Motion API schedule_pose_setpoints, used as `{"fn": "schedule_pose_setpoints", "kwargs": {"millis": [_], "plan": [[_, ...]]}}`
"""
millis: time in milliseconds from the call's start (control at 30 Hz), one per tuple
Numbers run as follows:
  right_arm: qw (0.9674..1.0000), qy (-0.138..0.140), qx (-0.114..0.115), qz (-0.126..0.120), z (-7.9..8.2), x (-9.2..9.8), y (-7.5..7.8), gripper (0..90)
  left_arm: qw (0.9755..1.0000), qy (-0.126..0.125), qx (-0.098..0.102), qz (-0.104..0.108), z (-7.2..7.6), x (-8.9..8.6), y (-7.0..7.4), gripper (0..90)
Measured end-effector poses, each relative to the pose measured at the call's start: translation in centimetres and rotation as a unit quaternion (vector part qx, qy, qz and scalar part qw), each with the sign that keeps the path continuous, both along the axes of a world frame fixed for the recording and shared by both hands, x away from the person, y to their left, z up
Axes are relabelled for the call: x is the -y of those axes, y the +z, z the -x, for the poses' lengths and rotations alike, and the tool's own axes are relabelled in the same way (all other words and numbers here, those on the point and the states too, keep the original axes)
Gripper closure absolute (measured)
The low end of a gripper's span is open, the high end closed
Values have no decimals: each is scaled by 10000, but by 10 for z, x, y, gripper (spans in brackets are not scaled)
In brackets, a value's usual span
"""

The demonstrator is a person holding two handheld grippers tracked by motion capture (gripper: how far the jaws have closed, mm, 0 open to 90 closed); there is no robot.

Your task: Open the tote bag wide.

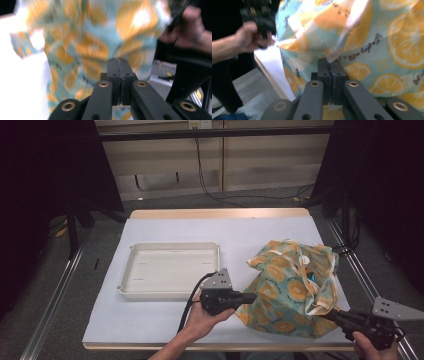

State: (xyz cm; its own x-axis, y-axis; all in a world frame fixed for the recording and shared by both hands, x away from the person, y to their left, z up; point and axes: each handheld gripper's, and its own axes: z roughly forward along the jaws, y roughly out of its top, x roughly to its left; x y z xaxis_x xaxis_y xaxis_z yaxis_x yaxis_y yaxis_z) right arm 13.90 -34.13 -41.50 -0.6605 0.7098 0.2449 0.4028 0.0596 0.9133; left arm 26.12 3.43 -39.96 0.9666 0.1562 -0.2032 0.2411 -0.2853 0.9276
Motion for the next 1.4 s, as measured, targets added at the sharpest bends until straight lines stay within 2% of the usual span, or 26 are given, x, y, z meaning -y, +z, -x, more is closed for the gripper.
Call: {"fn": "schedule_pose_setpoints", "kwargs": {"millis": [67,100,133,200,233,300,333,400,433,500,533,567,700,733,767,833,867,933,967,1033,1067,1133,1267,1400], "plan": [[10000,21,-61,36,-1,-2,-4,900,10000,37,55,25,0,-1,3,811],[9998,69,-177,81,-2,-4,-8,900,9999,-29,55,92,0,-1,6,811],[9994,120,-283,174,-3,-8,-12,900,9998,71,141,121,1,1,11,695],[9990,142,-347,228,-4,-9,-14,900,9997,82,160,146,0,3,13,611],[9988,130,-388,257,-4,-9,-15,900,9995,201,157,178,0,8,16,538],[9989,126,-374,260,-4,-7,-15,900,9994,162,176,254,1,13,17,402],[9989,140,-372,238,-4,-6,-14,893,9994,138,239,223,4,16,17,410],[9990,143,-348,243,-1,-3,-11,775,9993,117,296,219,5,20,17,417],[9991,147,-327,224,1,-1,-10,731,9992,144,335,162,6,23,17,550],[9995,43,-236,221,4,4,-6,637,9990,129,392,185,5,25,17,790],[9996,13,-200,200,5,7,-4,598,9992,84,371,109,4,26,16,879],[9997,-17,-149,196,6,9,-2,572,9991,101,412,45,5,25,15,900],[9997,-141,-5,184,7,17,5,509,9992,32,378,-108,8,19,12,900],[9997,-203,15,149,8,19,6,480,9989,-3,391,-258,9,17,9,900],[9995,-289,80,119,7,21,8,433,9990,-47,272,-342,11,15,1,900],[9995,-296,78,89,7,19,8,402,9984,-40,239,-511,13,14,-10,900],[9995,-297,67,97,6,18,8,394,9982,-43,155,-582,13,15,-15,900],[9995,-285,66,95,6,16,8,373,9964,-88,164,-822,13,19,-24,900],[9995,-277,59,137,5,15,7,367,9965,-107,112,-824,13,22,-30,900],[9996,-255,-4,141,5,14,4,353,9949,-134,101,-990,12,26,-39,900],[9996,-255,-4,141,5,14,4,353,9949,-134,101,-990,12,26,-39,900],[9995,-250,-81,155,5,13,-1,349,9942,-138,25,-1068,11,30,-50,900],[9996,-237,-83,150,3,13,-2,349,9946,-105,-28,-1030,10,30,-53,900],[9995,-257,-45,178,4,14,-2,352,9940,-89,-67,-1085,9,25,-61,900]]}}
